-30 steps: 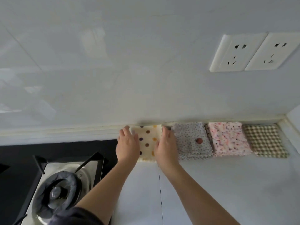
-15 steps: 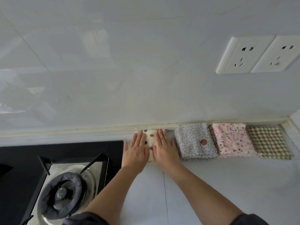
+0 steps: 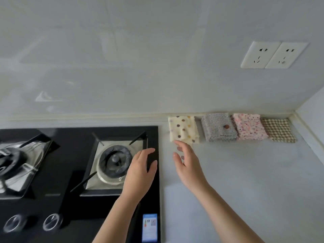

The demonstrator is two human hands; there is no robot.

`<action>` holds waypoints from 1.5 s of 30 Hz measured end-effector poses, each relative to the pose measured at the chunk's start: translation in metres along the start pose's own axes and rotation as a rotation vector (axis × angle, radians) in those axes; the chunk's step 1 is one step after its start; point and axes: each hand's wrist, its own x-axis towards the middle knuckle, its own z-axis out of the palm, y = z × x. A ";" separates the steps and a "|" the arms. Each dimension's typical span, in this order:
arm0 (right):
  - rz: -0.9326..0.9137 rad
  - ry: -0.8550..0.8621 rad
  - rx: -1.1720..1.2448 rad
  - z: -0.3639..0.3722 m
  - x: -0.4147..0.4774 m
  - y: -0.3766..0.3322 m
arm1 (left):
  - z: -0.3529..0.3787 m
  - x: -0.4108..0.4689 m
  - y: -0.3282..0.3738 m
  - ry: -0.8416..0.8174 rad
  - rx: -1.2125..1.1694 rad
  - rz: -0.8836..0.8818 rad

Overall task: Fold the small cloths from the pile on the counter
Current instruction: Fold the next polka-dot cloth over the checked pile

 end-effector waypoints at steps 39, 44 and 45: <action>-0.053 -0.566 0.167 0.528 -0.034 -0.347 | -0.457 -0.135 -0.378 0.563 -0.253 -0.371; -0.037 -0.625 0.084 0.581 -0.023 -0.361 | -0.487 -0.125 -0.431 0.506 -0.218 -0.409; -0.032 -0.624 0.063 0.593 -0.021 -0.363 | -0.494 -0.122 -0.447 0.506 -0.202 -0.413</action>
